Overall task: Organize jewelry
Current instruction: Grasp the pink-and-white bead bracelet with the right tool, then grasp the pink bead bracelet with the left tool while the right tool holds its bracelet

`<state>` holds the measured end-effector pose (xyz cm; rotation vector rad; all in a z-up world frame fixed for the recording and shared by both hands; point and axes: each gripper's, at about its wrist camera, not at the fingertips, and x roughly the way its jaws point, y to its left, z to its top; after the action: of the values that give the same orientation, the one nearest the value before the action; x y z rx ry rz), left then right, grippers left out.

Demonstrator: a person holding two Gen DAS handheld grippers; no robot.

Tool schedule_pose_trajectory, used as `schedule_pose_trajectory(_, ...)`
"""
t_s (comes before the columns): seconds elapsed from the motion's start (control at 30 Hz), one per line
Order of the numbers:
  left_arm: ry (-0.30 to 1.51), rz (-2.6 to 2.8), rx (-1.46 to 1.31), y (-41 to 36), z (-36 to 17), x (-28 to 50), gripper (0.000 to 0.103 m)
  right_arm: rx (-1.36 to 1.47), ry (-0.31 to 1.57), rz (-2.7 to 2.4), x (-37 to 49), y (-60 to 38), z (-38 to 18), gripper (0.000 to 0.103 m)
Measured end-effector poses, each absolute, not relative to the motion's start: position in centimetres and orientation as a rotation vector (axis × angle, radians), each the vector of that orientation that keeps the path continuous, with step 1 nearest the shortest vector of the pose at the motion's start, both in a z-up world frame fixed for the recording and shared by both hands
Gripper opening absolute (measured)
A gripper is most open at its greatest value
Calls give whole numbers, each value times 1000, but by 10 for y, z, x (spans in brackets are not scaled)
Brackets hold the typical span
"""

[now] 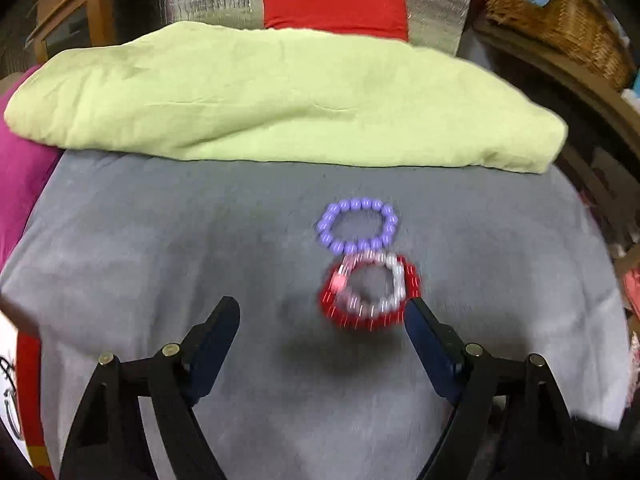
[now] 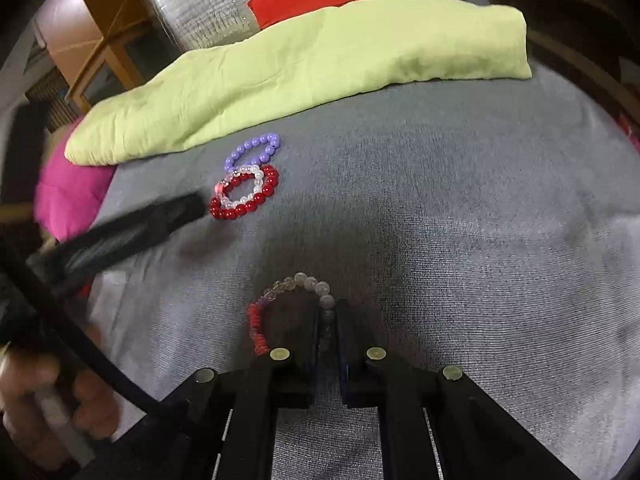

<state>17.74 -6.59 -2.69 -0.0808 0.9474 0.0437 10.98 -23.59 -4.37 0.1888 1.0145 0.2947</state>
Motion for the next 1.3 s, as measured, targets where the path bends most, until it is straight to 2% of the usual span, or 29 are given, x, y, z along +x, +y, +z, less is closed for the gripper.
schedule_pose_trajectory(0.03,966,44,-75,-68,-33,184,58,201,1017,301,111,-237,-44,8)
schedule_pose_trajectory(0.07,1004,32,-66,-70,-41,190,9,212,1019,306,111,-239,-44,8)
schedule_pose_trajectory(0.53,852,-34,-94,-45,8,90,10,279,1021,329,112,-244,-41,8)
schedule_pose_trajectory(0.57,862,-50,-85,-43,7,92,12,275,1021,329,111,-242,-41,8)
schedule_pose_trajectory(0.6,942,-78,-60,-42,-5,99,28,272,1022,331,112,-242,-42,8)
schedule_pose_trajectory(0.63,1001,-62,-40,-38,-15,104,30,269,1023,333,111,-240,-43,8)
schedule_pose_trajectory(0.73,960,140,-110,1,-21,92,35,255,1022,334,107,-238,-43,8)
schedule_pose_trajectory(0.83,966,179,-215,29,-24,84,36,251,1021,337,107,-236,-43,8)
schedule_pose_trajectory(0.93,944,158,-155,26,-17,83,37,245,1021,340,110,-233,-44,8)
schedule_pose_trajectory(1.0,942,113,-147,17,-14,85,44,244,1022,341,110,-234,-45,8)
schedule_pose_trajectory(1.3,939,-55,103,-61,-21,86,45,257,1023,346,111,-236,-45,8)
